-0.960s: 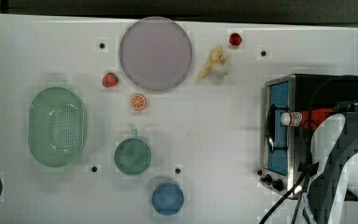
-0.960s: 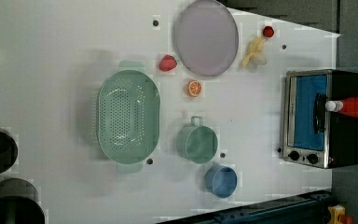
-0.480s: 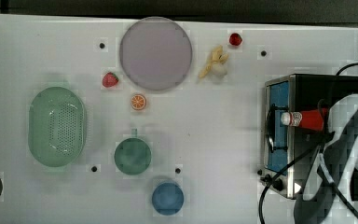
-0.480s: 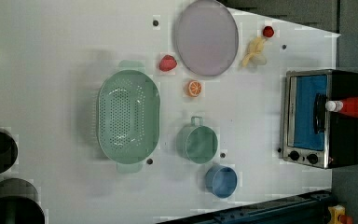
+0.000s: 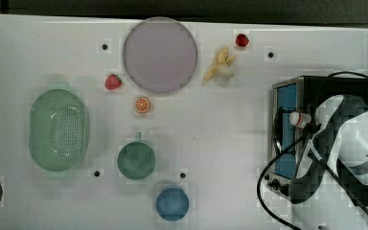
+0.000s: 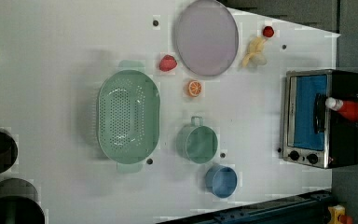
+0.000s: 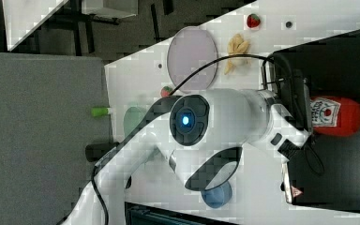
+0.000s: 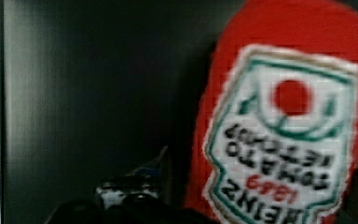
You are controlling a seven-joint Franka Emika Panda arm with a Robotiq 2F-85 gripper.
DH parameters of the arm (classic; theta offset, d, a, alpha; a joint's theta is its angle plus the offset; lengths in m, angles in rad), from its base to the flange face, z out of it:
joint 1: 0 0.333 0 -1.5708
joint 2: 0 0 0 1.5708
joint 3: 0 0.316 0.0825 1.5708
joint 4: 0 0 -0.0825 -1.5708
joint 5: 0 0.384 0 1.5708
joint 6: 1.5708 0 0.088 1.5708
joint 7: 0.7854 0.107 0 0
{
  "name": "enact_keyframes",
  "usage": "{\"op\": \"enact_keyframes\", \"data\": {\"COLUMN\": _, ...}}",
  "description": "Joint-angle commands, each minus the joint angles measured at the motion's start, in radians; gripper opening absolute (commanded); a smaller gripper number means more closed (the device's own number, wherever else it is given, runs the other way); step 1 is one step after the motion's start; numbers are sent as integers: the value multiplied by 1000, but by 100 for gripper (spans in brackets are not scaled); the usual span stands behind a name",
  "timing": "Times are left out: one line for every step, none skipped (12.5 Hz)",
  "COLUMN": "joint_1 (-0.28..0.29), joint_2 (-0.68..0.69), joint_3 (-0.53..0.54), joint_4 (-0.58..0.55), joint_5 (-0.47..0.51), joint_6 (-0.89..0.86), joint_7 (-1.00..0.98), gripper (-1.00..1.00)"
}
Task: Pick Ketchup from oven and place it on table.
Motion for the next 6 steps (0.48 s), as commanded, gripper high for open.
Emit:
{"op": "enact_keyframes", "data": {"joint_1": -11, "joint_2": -28, "joint_3": -8, "joint_4": 37, "joint_5": 18, "joint_6": 20, "joint_7": 38, "gripper": 44}}
{"op": "enact_keyframes", "data": {"joint_1": -10, "joint_2": -30, "joint_3": -8, "joint_4": 37, "joint_5": 18, "joint_6": 20, "joint_7": 38, "gripper": 27}}
{"op": "enact_keyframes", "data": {"joint_1": -12, "joint_2": -30, "joint_3": -10, "joint_4": 37, "joint_5": 18, "joint_6": 20, "joint_7": 38, "gripper": 27}}
{"op": "enact_keyframes", "data": {"joint_1": -12, "joint_2": -31, "joint_3": -9, "joint_4": 38, "joint_5": 18, "joint_6": 19, "joint_7": 38, "gripper": 26}}
{"op": "enact_keyframes", "data": {"joint_1": -12, "joint_2": -32, "joint_3": -10, "joint_4": 41, "joint_5": 18, "joint_6": 16, "joint_7": 38, "gripper": 26}}
{"op": "enact_keyframes", "data": {"joint_1": -12, "joint_2": -38, "joint_3": -11, "joint_4": 55, "joint_5": 17, "joint_6": -3, "joint_7": 38, "gripper": 26}}
